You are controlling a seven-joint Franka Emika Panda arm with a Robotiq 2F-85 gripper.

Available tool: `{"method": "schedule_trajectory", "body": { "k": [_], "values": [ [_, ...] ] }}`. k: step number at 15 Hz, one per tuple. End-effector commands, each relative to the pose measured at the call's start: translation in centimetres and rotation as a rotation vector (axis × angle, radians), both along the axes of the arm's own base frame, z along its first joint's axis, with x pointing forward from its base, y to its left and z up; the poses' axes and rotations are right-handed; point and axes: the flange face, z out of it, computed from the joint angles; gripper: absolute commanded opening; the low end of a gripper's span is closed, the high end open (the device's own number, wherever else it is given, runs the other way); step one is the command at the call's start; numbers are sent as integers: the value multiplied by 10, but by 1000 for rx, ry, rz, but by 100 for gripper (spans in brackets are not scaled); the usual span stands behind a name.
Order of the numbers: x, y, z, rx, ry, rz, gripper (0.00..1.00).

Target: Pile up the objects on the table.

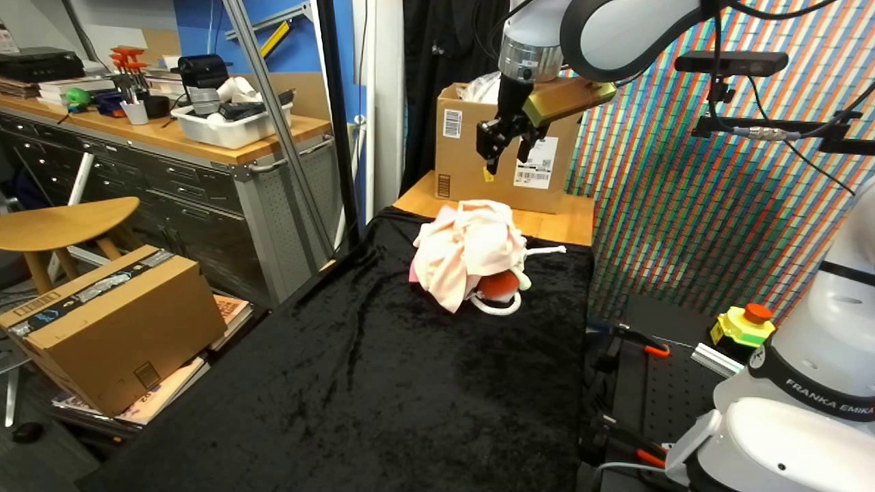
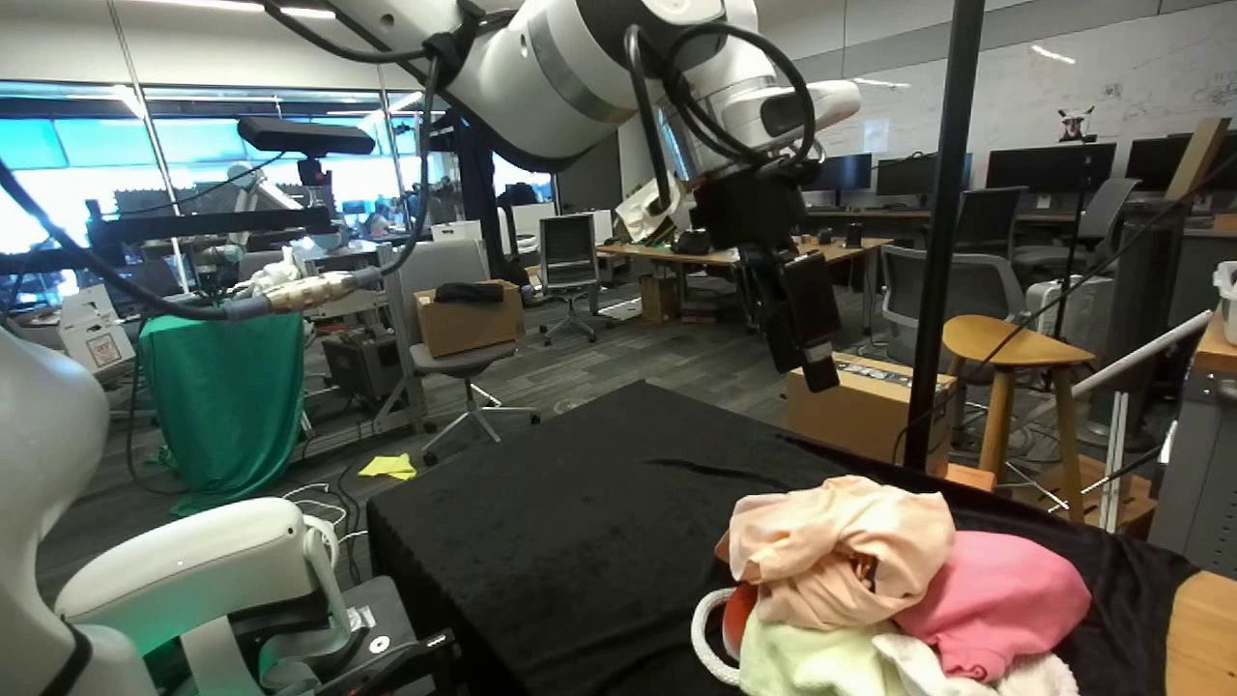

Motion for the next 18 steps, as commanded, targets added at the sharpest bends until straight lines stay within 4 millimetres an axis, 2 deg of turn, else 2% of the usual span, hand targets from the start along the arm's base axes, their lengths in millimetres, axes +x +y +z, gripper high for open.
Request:
{"method": "schedule_trajectory", "body": {
  "k": [1, 6, 11, 14, 18],
  "values": [
    [-8, 6, 8, -22, -16, 32, 100],
    [-31, 41, 26, -5, 24, 262, 100],
    [-75, 72, 55, 53, 71, 428, 100],
    [-106, 75, 71, 80, 85, 478, 100],
    [-139, 71, 84, 90, 97, 512, 100]
  ]
}}
